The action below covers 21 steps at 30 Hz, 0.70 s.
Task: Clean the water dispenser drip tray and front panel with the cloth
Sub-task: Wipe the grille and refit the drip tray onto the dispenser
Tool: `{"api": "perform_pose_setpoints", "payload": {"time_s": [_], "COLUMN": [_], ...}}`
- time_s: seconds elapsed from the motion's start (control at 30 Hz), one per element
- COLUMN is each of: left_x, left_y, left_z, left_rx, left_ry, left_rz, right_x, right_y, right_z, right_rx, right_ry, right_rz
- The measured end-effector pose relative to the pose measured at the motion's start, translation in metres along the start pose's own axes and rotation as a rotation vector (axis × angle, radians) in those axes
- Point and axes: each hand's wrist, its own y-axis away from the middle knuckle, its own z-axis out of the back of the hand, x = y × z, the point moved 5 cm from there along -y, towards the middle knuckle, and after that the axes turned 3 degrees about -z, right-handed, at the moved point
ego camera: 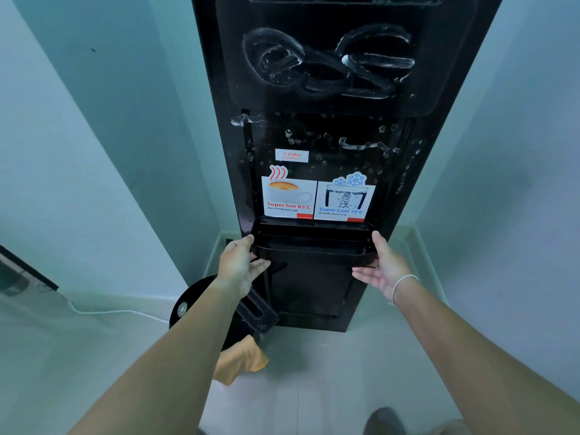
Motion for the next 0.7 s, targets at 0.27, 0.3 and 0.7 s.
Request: {"api": "perform_pose_setpoints", "payload": {"time_s": [0.27,0.3,0.7], "left_x": [-0.001,-0.001,-0.005], "left_y": [0.000,0.001,0.007], "left_z": [0.000,-0.001,0.001], "left_rx": [-0.006,-0.007,-0.009], "left_ry": [0.006,0.001,-0.076], "left_rz": [0.030,0.033,0.016], "right_x": [0.000,0.000,0.002], "right_y": [0.009,0.009,0.022], "right_z": [-0.002,-0.002,-0.004], "right_rx": [0.010,0.002,-0.036], "right_ry": [0.008,0.010,0.025], "right_rz": [-0.056,-0.054,-0.069]}}
